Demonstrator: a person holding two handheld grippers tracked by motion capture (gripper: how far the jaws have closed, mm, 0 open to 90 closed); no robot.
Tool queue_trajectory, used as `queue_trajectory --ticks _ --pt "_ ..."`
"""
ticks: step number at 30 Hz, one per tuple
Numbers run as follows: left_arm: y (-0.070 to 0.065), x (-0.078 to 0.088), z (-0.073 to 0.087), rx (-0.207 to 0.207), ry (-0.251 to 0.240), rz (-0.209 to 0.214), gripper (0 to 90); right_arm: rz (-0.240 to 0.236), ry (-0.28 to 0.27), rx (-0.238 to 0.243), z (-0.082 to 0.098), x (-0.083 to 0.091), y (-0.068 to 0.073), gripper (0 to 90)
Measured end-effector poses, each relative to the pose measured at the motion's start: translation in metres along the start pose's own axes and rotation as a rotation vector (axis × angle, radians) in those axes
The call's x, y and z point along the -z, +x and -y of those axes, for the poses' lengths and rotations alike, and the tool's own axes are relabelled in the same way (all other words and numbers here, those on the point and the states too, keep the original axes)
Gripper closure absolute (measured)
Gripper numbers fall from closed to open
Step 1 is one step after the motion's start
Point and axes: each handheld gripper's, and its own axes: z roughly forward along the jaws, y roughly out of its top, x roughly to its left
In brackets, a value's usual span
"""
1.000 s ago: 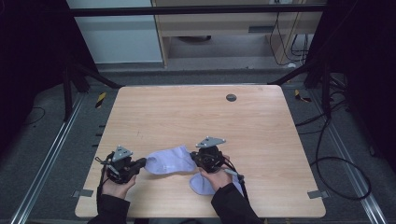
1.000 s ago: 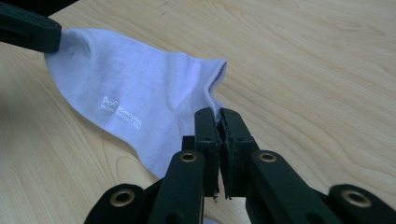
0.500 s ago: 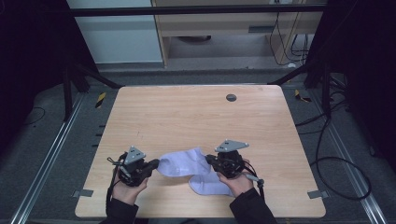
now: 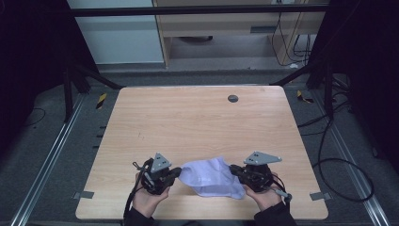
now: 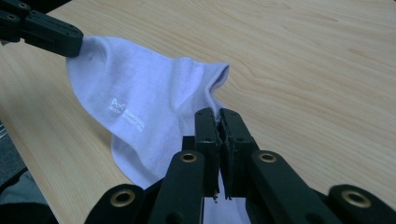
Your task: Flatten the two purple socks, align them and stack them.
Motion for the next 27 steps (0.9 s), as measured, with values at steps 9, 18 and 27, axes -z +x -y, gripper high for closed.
queue_trajectory --ticks 9,18,27 --pt "-0.018 -0.013 -0.006 -0.025 0.016 0.028 87.9 0.019 -0.01 -0.037 0.022 0.019 -0.007 87.0" --pt "-0.02 -0.024 0.003 -0.038 0.056 0.037 87.9 0.019 0.027 -0.055 0.037 0.018 -0.011 87.0" --pt "-0.021 -0.031 0.006 -0.05 0.082 0.051 87.8 0.015 0.04 -0.056 0.038 0.016 -0.013 86.9"
